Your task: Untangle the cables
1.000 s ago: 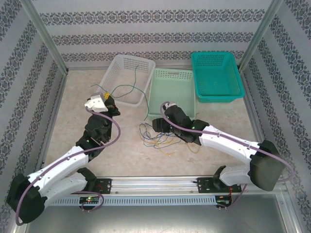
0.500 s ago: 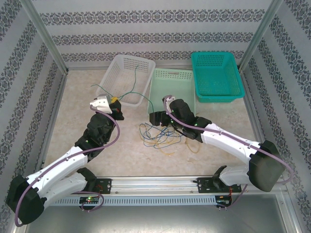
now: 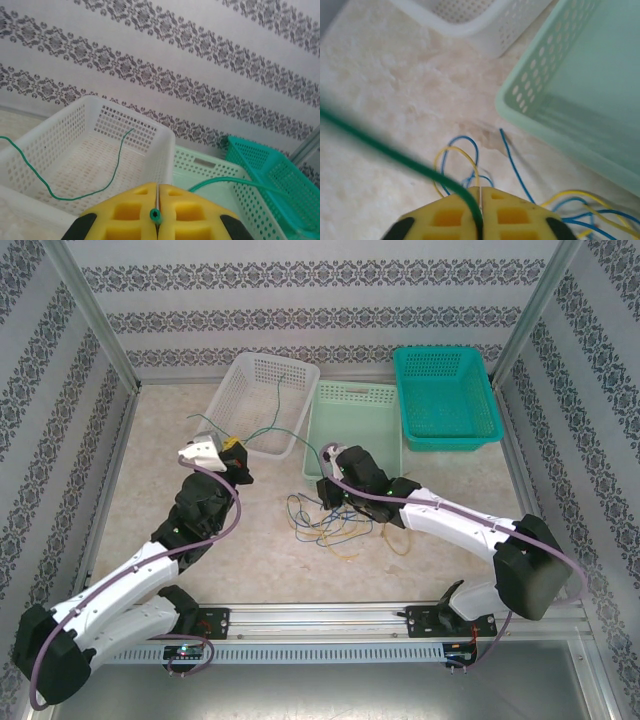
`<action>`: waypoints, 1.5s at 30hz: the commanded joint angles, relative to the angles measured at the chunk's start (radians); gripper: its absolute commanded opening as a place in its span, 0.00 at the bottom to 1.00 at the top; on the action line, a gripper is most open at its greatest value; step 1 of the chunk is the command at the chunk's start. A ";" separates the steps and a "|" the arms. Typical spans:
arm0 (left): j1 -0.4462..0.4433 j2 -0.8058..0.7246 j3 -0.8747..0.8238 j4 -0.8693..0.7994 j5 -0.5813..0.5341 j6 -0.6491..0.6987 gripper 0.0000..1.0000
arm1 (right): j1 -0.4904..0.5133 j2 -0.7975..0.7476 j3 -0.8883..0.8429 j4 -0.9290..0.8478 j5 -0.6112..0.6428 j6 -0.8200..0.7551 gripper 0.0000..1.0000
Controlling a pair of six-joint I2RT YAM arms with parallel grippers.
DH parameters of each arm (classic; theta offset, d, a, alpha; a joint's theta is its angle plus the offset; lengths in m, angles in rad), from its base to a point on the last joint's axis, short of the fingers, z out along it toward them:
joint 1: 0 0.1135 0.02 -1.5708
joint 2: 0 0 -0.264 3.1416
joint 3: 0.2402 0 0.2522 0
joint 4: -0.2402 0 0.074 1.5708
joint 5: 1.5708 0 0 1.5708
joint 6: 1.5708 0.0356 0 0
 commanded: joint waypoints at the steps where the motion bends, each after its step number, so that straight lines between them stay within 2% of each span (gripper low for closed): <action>1: 0.055 -0.044 0.026 -0.001 -0.030 -0.087 0.00 | 0.047 0.009 0.067 -0.189 0.126 -0.124 0.00; 7: 0.146 -0.053 0.056 -0.052 -0.034 -0.139 0.00 | 0.115 0.080 0.154 -0.430 0.389 -0.235 0.00; 11: 0.222 -0.055 0.069 -0.070 0.032 -0.202 0.00 | 0.141 0.132 0.199 -0.515 0.478 -0.265 0.00; 14: 0.251 -0.047 0.089 -0.093 0.040 -0.207 0.00 | 0.170 0.190 0.248 -0.558 0.519 -0.281 0.00; 16: 0.265 -0.032 0.118 -0.107 0.065 -0.196 0.00 | 0.176 0.213 0.276 -0.559 0.510 -0.271 0.00; 20: 0.270 0.025 0.203 -0.120 0.118 -0.110 0.00 | 0.176 0.215 0.333 -0.452 0.367 -0.249 0.00; 23: 0.278 0.097 0.311 -0.159 0.112 -0.018 0.00 | 0.165 0.249 0.411 -0.421 0.318 -0.211 0.05; 25: 0.288 0.154 0.381 -0.164 0.132 0.048 0.00 | 0.141 0.285 0.467 -0.409 0.305 -0.158 0.21; 26: 0.296 0.186 0.417 -0.165 0.150 0.078 0.00 | 0.122 0.301 0.493 -0.406 0.285 -0.131 0.34; 27: 0.303 0.226 0.453 -0.167 0.169 0.110 0.00 | 0.100 0.326 0.532 -0.404 0.242 -0.102 0.60; 28: 0.308 0.263 0.494 -0.178 0.184 0.143 0.00 | 0.084 0.346 0.565 -0.404 0.222 -0.079 0.79; 29: 0.312 0.294 0.528 -0.186 0.196 0.167 0.00 | 0.076 0.355 0.583 -0.403 0.224 -0.065 0.84; 35: 0.355 0.469 0.715 -0.229 0.250 0.297 0.00 | 0.020 0.283 0.524 -0.298 0.223 0.001 0.90; 40: 0.404 0.617 0.854 -0.296 0.244 0.356 0.00 | -0.061 0.149 0.338 -0.199 0.130 0.079 0.92; 45: 0.423 0.706 0.927 -0.292 0.273 0.410 0.00 | -0.125 0.011 0.145 -0.073 0.073 0.141 0.94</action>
